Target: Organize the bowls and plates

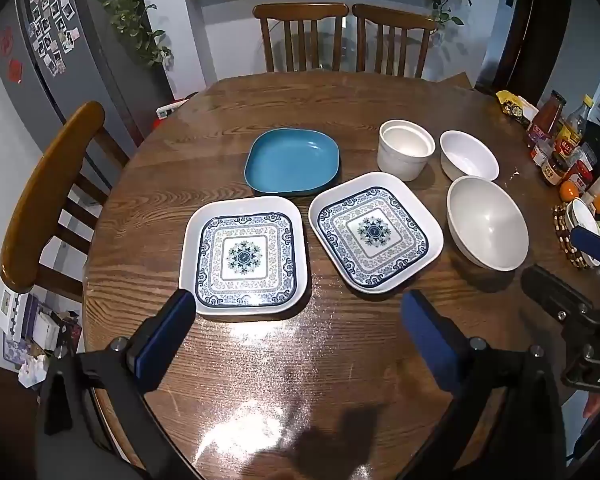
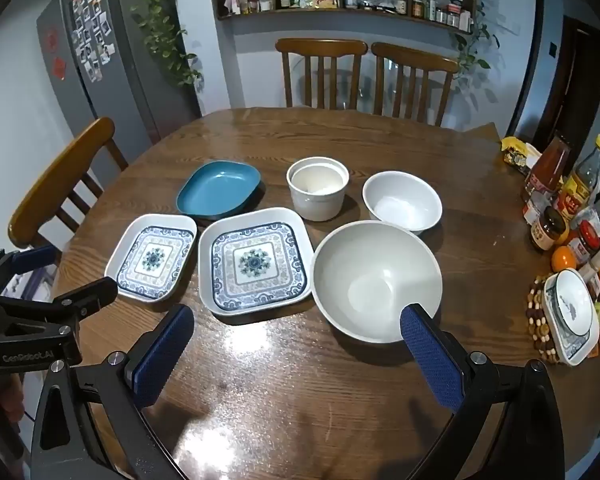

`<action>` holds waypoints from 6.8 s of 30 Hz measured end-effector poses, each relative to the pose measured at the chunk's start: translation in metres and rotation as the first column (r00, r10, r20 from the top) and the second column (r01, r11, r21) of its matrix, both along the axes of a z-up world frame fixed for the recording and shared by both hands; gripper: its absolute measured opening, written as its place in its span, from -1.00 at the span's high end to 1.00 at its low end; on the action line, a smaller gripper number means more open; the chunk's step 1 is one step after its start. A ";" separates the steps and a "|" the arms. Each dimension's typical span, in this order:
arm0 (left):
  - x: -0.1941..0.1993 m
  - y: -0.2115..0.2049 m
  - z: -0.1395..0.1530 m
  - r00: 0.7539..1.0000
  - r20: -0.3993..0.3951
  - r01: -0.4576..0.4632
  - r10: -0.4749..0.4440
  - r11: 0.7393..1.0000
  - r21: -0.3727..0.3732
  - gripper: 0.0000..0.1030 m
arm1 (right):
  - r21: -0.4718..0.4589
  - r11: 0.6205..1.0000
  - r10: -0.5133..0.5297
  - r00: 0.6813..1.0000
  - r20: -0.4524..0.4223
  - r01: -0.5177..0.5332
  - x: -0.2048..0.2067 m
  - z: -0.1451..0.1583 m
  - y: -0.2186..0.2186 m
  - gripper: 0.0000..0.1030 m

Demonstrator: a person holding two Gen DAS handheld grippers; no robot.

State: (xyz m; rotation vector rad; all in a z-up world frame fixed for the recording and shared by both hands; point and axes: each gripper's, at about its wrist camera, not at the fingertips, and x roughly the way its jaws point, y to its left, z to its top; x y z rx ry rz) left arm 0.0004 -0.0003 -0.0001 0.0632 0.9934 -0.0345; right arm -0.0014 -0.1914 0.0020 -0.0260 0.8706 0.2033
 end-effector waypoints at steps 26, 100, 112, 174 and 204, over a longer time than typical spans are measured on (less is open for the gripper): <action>-0.003 -0.006 0.000 0.999 0.038 0.013 -0.014 0.999 0.030 -0.98 | 0.014 1.000 0.001 1.000 -0.007 -0.001 0.004 -0.004 0.002 -1.00; 0.006 0.033 -0.025 0.999 -0.022 -0.043 0.043 0.999 -0.017 -0.98 | 0.064 0.998 0.027 0.996 -0.089 -0.021 0.003 -0.033 0.019 -1.00; 0.027 0.124 -0.057 0.980 -0.085 -0.188 0.182 0.980 -0.062 -0.98 | 0.188 0.980 0.093 0.980 -0.177 -0.059 0.017 -0.056 0.084 -1.00; 0.045 0.157 -0.062 0.997 -0.020 -0.076 0.074 0.991 -0.107 -0.42 | 0.138 0.989 -0.032 0.991 -0.132 0.050 0.052 -0.062 0.122 0.15; 0.090 -0.012 -0.100 0.991 -0.107 0.073 -0.084 0.992 -0.104 -0.38 | 0.280 0.929 -0.170 0.951 -0.259 0.242 0.056 -0.114 0.013 0.15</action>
